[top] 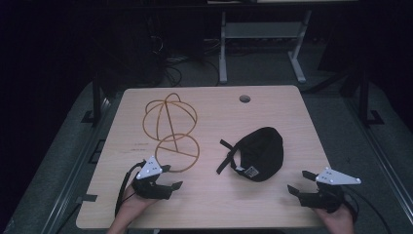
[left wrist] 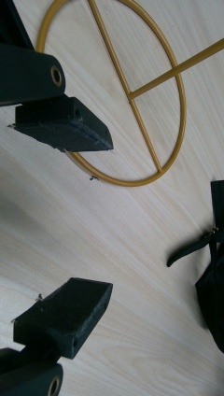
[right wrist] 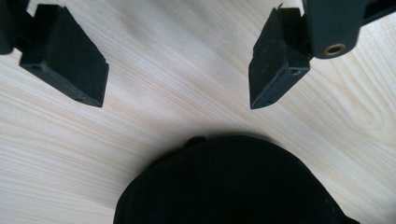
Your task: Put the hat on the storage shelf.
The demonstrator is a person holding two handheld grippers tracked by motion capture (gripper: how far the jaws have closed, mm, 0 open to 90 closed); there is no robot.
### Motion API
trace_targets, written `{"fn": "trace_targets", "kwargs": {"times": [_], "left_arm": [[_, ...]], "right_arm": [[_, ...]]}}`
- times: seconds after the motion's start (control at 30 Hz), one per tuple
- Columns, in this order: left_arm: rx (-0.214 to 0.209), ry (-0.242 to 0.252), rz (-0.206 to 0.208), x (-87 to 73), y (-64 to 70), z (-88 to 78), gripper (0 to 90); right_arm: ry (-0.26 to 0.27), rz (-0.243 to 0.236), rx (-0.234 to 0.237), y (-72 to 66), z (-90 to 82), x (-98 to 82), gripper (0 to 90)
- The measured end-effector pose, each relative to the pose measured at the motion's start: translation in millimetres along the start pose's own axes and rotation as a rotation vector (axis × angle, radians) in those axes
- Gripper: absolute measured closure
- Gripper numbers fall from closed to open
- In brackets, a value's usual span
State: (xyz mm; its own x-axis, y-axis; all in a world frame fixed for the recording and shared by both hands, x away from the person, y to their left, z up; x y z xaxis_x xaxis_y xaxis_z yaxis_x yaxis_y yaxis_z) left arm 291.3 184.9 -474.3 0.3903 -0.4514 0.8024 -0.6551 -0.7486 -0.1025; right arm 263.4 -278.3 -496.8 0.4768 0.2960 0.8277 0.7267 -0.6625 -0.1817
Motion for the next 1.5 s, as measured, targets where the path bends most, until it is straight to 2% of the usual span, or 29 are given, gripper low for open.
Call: {"fn": "trace_targets", "kwargs": {"times": [0.3,0.4,0.57,0.87,1.5], "left_arm": [[-0.006,0.005,0.004,1.6,3.1,0.2,25.8],[-0.011,0.007,0.010,2.6,5.7,-1.2,25.8],[-0.023,0.008,0.001,3.1,7.9,-0.5,25.7],[-0.035,-0.009,0.019,4.2,12.6,5.0,25.4],[-0.051,-0.002,0.046,11.0,23.7,11.0,25.0]], "right_arm": [[-0.001,0.005,-0.001,-1.5,0.3,0.0,19.6],[0.006,-0.007,-0.003,-2.8,-0.5,1.7,19.7],[0.007,-0.007,-0.004,-3.9,-0.2,2.1,19.7],[0.005,-0.003,-0.002,-1.7,-1.5,1.2,19.7],[0.004,-0.008,0.010,-3.4,0.4,1.6,19.7]]}}
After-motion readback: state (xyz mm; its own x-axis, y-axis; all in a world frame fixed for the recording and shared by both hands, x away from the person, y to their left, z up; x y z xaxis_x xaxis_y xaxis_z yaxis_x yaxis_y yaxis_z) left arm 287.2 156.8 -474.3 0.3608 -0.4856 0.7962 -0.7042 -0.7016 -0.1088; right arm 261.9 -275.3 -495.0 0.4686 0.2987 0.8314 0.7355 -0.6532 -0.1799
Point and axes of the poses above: each handheld gripper's, and its own axes: z roughly forward along the jaws, x roughly out of its top, y roughly to its right, the point moved 5 cm from there along z, roughly forward along the jaws, and after that the axes turned 13 degrees about x, right-handed, at the moved point
